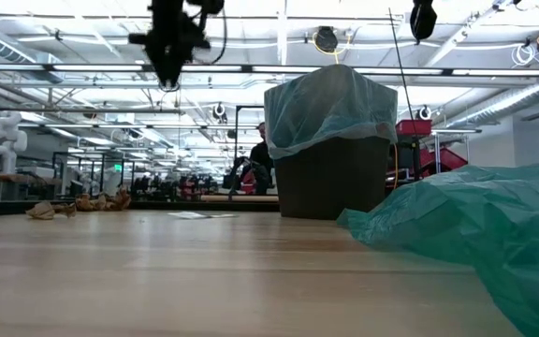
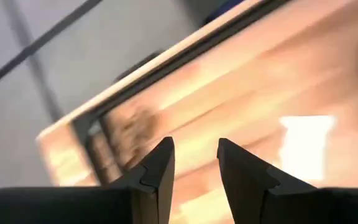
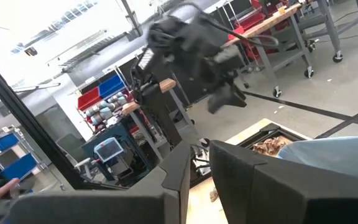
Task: Place trash/remove bag and relplace
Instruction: Put the brown napkin into the black trash bin
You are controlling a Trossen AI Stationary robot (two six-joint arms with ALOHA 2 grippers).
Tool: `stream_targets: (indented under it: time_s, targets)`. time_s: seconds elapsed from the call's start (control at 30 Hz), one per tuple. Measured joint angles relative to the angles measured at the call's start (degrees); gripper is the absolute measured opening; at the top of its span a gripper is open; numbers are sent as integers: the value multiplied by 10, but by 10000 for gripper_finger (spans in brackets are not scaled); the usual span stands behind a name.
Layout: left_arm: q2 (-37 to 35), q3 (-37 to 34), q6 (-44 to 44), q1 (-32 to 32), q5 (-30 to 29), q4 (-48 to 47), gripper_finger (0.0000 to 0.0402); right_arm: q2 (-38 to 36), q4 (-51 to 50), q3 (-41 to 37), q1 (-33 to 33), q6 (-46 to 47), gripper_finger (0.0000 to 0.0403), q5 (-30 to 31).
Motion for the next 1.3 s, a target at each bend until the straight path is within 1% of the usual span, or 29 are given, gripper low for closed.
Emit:
stream_targets:
  time_s: [0.07,0.23,0.37,0.47,0.6,0.73,0.83,0.97,1.2,1.3]
  targets:
    - [-1,-34,2,26,-7,19,115,0,0,0,0,0,55,0]
    - [0,-127,17,95,1,81,114,0,0,0,0,1,55,0]
    - [0,-212,32,133,37,144,114,0,13,0,0,4,55,0]
    - [0,-267,34,161,65,198,114,0,29,0,0,6,60,11]
    - [0,-319,53,195,72,250,114,0,30,0,0,12,70,19]
    - [10,-340,58,219,73,287,114,1,29,0,0,18,78,19]
    - [22,-349,63,243,90,303,114,1,28,0,0,19,82,19]
    - [42,-351,71,265,100,301,114,1,28,0,0,33,84,18]
    - [47,-351,103,291,103,320,114,1,28,0,0,33,84,18]
    - [47,-351,107,299,116,320,114,1,28,0,0,33,84,18]
